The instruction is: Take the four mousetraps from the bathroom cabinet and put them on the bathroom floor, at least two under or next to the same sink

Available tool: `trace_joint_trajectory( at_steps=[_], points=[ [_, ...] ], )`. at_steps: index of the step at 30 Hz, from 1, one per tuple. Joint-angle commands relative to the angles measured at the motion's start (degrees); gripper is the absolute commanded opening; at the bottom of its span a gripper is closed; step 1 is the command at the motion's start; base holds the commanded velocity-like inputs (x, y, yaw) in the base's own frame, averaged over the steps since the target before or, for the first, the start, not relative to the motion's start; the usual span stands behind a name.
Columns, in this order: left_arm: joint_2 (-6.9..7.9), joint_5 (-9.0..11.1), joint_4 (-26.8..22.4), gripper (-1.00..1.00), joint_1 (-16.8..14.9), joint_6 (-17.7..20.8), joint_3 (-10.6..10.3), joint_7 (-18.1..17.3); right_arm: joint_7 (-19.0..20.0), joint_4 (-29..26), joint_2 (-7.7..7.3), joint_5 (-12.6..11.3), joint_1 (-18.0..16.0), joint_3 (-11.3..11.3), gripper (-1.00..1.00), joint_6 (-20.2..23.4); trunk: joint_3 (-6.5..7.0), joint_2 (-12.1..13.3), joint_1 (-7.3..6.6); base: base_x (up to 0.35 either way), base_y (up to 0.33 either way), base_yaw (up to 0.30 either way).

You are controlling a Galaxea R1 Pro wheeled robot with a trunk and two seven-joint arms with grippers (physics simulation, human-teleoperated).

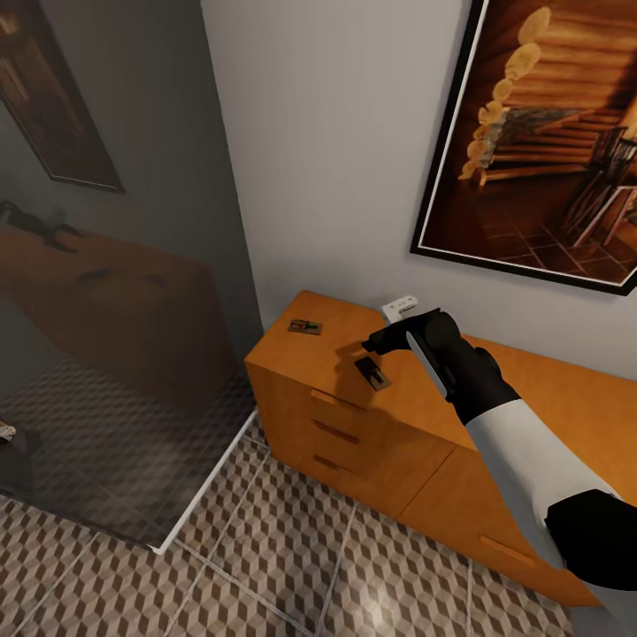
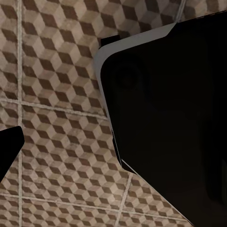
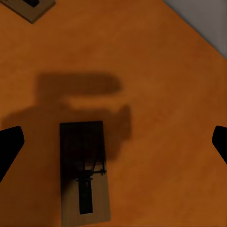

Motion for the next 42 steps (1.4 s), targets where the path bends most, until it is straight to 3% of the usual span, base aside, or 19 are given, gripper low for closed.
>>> trace_joint_trajectory(
  at_steps=[1,42],
  points=[
    [-0.04,0.47,0.19,1.00,-0.06,-0.32,-0.47,-0.18,0.07,-0.05,-0.08,0.03,-0.06,0.15,1.00,0.23,-0.10,-0.10,0.03,0.000,0.000,0.000],
    [-0.04,0.48,0.19,1.00,-0.06,-0.41,-0.42,-0.22,0.07,-0.05,-0.15,-0.01,-0.06,0.15,1.00,0.31,-0.52,-0.10,0.03,0.000,0.000,0.000]
  ],
)
